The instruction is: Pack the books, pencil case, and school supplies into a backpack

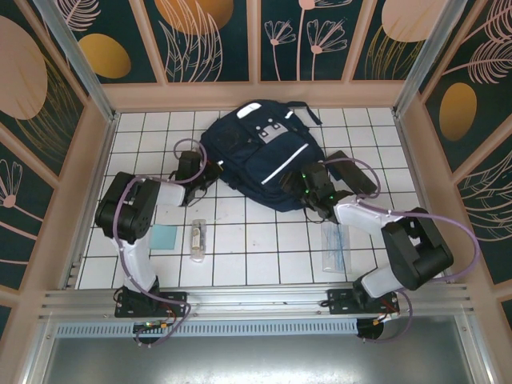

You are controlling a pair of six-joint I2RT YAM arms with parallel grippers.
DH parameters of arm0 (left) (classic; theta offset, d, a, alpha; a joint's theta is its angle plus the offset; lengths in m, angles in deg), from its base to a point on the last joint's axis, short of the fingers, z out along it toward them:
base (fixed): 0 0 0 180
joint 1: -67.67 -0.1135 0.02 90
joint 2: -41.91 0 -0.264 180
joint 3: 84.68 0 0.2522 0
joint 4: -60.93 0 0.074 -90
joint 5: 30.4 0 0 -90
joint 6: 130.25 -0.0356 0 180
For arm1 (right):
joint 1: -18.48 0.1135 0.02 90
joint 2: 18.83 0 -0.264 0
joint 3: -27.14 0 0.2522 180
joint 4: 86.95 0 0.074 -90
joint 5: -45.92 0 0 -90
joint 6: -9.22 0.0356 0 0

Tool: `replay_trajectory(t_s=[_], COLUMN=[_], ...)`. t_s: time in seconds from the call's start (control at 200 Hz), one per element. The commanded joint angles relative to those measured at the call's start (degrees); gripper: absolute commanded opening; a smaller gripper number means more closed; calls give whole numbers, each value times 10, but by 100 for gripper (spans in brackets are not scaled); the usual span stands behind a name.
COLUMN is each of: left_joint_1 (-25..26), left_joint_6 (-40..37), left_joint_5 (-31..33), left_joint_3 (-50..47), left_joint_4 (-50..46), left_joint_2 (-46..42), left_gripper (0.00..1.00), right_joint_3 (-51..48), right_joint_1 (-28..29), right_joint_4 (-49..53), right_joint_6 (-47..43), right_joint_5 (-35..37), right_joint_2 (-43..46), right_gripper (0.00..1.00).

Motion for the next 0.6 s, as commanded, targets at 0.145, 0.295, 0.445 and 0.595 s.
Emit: replay_trajectory(t_s=[0.145, 0.295, 0.445, 0.595], left_joint_1=[77, 98, 102, 105], left_joint_6=[64, 113, 135, 137], left_joint_5=[-23, -7, 12, 23], left_joint_3=[-63, -70, -54, -34], left_joint_4=[13, 49, 63, 56], left_joint_2=[-77, -95, -126, -143], left_gripper=[0, 0, 0, 0], right_joint_3=[125, 145, 104, 73], right_joint_1=[-40, -25, 15, 79], right_joint_4=[-29, 41, 103, 143], right_joint_6=[-117, -132, -144, -139], right_joint_5=[30, 47, 47, 27], right_joint_2=[-88, -69, 10, 92], right_gripper=[77, 82, 84, 84])
